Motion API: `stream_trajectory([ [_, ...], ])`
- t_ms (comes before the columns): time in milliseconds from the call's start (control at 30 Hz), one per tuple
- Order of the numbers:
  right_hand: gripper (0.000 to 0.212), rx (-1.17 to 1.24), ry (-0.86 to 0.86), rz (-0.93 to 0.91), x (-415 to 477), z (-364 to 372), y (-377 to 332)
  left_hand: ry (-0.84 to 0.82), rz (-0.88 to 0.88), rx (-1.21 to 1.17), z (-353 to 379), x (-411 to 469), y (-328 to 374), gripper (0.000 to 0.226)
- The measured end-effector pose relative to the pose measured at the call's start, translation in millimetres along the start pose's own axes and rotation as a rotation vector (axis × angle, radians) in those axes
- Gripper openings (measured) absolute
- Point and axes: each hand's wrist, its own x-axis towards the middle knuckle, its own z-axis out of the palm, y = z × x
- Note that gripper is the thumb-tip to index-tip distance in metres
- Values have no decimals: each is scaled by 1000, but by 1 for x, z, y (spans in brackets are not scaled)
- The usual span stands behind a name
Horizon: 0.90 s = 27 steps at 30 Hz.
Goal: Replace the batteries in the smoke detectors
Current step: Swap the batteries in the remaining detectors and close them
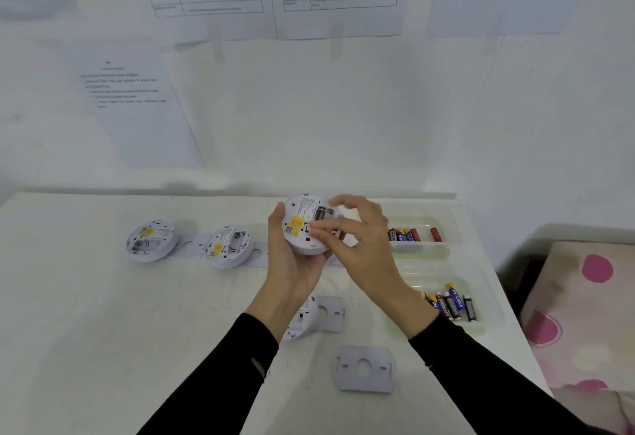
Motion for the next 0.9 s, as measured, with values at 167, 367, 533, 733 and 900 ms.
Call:
stream_trajectory([
  [167, 89, 345, -178, 719, 14, -10, -3, -8, 24, -6, -6, 5, -2, 62],
  [367, 102, 557, -238, 1057, 22, -22, 11, -63, -22, 72, -5, 13, -13, 60],
  [533, 92, 504, -314, 981, 31, -38, 22, -110, -77, 30, 0, 21, -24, 55],
  [733, 30, -141, -344, 814, 61, -68, 98, -134, -111, -95, 12, 28, -22, 55],
  [900, 29, -849, -591, 624, 66, -63, 134, -136, -129, -118, 14, 31, -22, 55],
])
